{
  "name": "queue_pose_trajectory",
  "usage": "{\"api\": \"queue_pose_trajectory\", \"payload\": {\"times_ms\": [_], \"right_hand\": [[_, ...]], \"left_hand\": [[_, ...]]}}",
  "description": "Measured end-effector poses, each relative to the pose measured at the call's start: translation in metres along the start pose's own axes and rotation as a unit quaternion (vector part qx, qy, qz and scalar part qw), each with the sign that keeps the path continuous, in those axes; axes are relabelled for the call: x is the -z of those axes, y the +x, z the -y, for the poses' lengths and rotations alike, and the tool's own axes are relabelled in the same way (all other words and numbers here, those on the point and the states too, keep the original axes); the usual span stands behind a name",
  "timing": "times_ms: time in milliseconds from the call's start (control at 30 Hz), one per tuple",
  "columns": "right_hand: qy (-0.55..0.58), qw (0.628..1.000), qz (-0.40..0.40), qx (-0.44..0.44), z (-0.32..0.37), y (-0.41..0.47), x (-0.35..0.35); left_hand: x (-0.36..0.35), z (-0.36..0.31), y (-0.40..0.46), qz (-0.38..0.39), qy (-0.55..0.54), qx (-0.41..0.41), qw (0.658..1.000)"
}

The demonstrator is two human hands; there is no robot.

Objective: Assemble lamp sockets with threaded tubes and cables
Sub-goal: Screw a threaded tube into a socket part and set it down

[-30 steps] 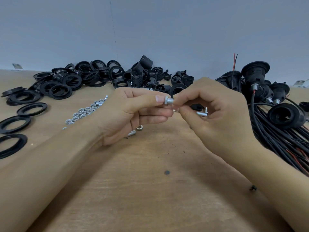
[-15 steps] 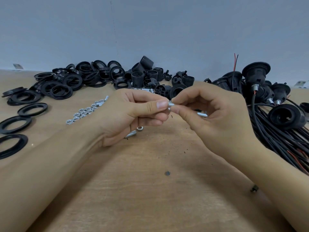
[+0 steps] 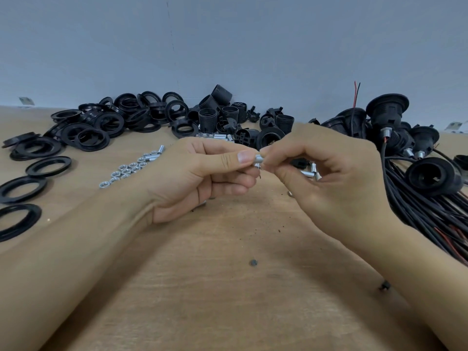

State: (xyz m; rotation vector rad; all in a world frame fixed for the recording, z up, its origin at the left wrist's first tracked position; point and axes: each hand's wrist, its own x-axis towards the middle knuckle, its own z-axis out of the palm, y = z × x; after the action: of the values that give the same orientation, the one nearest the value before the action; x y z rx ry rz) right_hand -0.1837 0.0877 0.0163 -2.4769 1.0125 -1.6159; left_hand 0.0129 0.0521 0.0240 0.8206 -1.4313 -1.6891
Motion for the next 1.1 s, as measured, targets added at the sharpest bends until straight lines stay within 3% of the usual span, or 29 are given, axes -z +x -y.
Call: {"api": "queue_pose_trajectory", "payload": {"times_ms": [233, 433, 633, 733, 867, 1100], "right_hand": [[0.101, 0.99, -0.02, -0.101, 0.0019, 0.0009, -0.0005], [0.249, 0.934, -0.034, -0.255, 0.0, 0.0056, -0.0008], [0.312, 0.882, 0.024, -0.353, -0.0058, 0.0041, 0.0], [0.294, 0.902, 0.026, -0.316, -0.0043, 0.0037, 0.0009], [0.122, 0.98, 0.016, -0.157, 0.0003, 0.0002, -0.0007], [0.037, 0.998, 0.03, -0.043, -0.0012, 0.002, 0.0035]], "left_hand": [[0.0008, 0.004, 0.0016, -0.003, -0.001, -0.032, 0.999], [-0.0016, 0.0052, 0.0031, -0.031, -0.002, -0.061, 0.998], [-0.0036, 0.0046, 0.0009, -0.063, 0.049, -0.104, 0.991], [-0.0028, 0.0042, 0.0002, -0.06, 0.056, -0.107, 0.991], [-0.001, 0.0045, 0.0002, -0.038, 0.053, -0.095, 0.993], [-0.0031, 0.0054, 0.0009, -0.019, 0.012, -0.044, 0.999]]}}
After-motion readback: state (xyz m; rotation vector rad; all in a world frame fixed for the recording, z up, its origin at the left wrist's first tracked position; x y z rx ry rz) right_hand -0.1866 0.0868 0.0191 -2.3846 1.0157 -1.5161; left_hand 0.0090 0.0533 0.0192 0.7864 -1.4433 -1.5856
